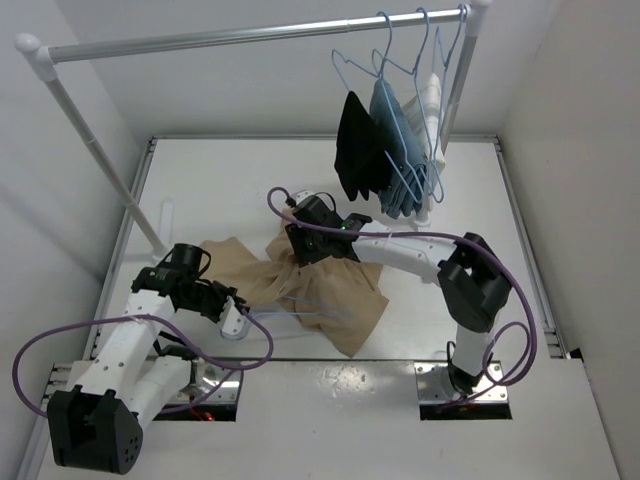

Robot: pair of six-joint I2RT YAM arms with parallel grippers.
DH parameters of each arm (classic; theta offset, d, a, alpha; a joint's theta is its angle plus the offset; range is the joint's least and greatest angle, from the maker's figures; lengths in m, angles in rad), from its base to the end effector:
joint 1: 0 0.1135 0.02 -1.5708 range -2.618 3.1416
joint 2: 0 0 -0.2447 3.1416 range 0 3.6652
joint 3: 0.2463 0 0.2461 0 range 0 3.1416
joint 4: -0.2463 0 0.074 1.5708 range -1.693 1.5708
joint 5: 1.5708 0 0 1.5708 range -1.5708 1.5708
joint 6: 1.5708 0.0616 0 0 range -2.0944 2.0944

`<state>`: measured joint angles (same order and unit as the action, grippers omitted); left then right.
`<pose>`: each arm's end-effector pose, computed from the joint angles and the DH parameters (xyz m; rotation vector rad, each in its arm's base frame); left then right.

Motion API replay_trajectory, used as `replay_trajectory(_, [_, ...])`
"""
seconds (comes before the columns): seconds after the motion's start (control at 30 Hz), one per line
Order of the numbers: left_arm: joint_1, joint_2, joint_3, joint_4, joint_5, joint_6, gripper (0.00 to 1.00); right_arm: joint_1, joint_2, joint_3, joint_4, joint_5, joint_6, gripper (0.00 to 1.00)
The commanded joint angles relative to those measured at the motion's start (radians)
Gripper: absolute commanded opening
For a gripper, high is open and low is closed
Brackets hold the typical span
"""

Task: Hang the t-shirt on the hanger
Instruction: Place tshirt on hanger

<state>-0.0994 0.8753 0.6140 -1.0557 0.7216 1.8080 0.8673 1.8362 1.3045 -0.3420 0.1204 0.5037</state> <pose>0.1347 -0.0543 0.1813 2.0356 1.3019 -0.3659 0.2690 0.3057 0.1767 -0.3967 2.4595 0.4568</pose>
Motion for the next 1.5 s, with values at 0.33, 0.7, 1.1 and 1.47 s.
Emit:
replay_trajectory(0.33, [0.0,-0.001,-0.003,0.011,0.041,-0.009,0.0,0.012,0.121,0.122,-0.092,0.019,-0.028,0.46])
replay_trajectory(0.7, [0.0,-0.001,-0.003,0.011,0.05,-0.058,0.0,-0.017,0.132,0.084,-0.103,0.09,0.053,0.0])
replay_trajectory(1.1, [0.03,0.01,0.055,0.158,0.042,-0.374,0.0,-0.07,-0.256,-0.292,-0.12,0.401,0.239,0.0])
replay_trajectory(1.47, [0.03,0.05,0.075,0.313,-0.059,-0.616,0.0,-0.079,-0.466,-0.406,-0.149,0.432,0.295,0.0])
